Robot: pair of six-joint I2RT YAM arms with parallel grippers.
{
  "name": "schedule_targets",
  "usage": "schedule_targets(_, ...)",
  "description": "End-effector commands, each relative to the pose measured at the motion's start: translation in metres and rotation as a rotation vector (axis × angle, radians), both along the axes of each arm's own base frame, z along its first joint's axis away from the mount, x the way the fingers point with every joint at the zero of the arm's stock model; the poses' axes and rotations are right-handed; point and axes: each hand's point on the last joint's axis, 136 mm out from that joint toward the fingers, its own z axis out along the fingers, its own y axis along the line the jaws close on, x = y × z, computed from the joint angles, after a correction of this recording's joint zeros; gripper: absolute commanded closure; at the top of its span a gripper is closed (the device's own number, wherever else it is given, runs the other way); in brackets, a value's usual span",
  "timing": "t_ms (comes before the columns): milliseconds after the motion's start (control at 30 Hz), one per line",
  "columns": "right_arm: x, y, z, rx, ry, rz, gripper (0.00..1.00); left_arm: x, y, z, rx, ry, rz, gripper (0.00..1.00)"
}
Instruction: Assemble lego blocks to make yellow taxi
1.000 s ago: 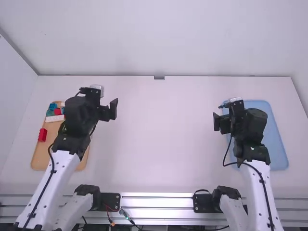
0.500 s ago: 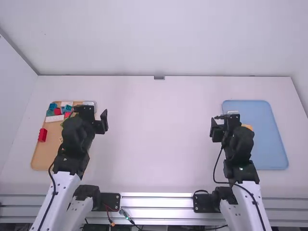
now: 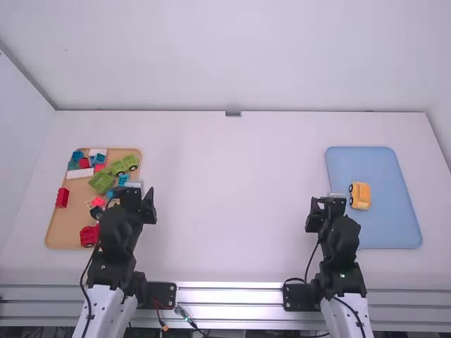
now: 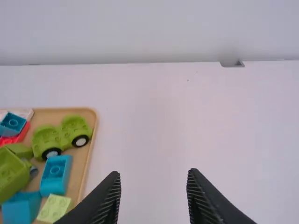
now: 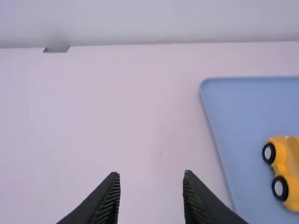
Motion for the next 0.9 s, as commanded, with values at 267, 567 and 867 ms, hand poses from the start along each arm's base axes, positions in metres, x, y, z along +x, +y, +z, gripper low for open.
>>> schedule_targets(267, -0.003, -0.001, 0.012, 0.004, -0.127, -0.009, 0.84, -0.014, 0.001, -0.042, 0.002, -0.020, 0.007, 0.84)
schedule_targets(567, -0.005, -0.001, 0.039, 0.004, -0.245, -0.008, 0.96, -0.015, 0.001, -0.013, 0.001, -0.146, 0.007, 0.96)
schedule_targets(867, -0.006, -0.001, 0.048, 0.004, -0.284, -0.008, 1.00, -0.016, 0.001, 0.002, 0.001, -0.214, 0.007, 1.00)
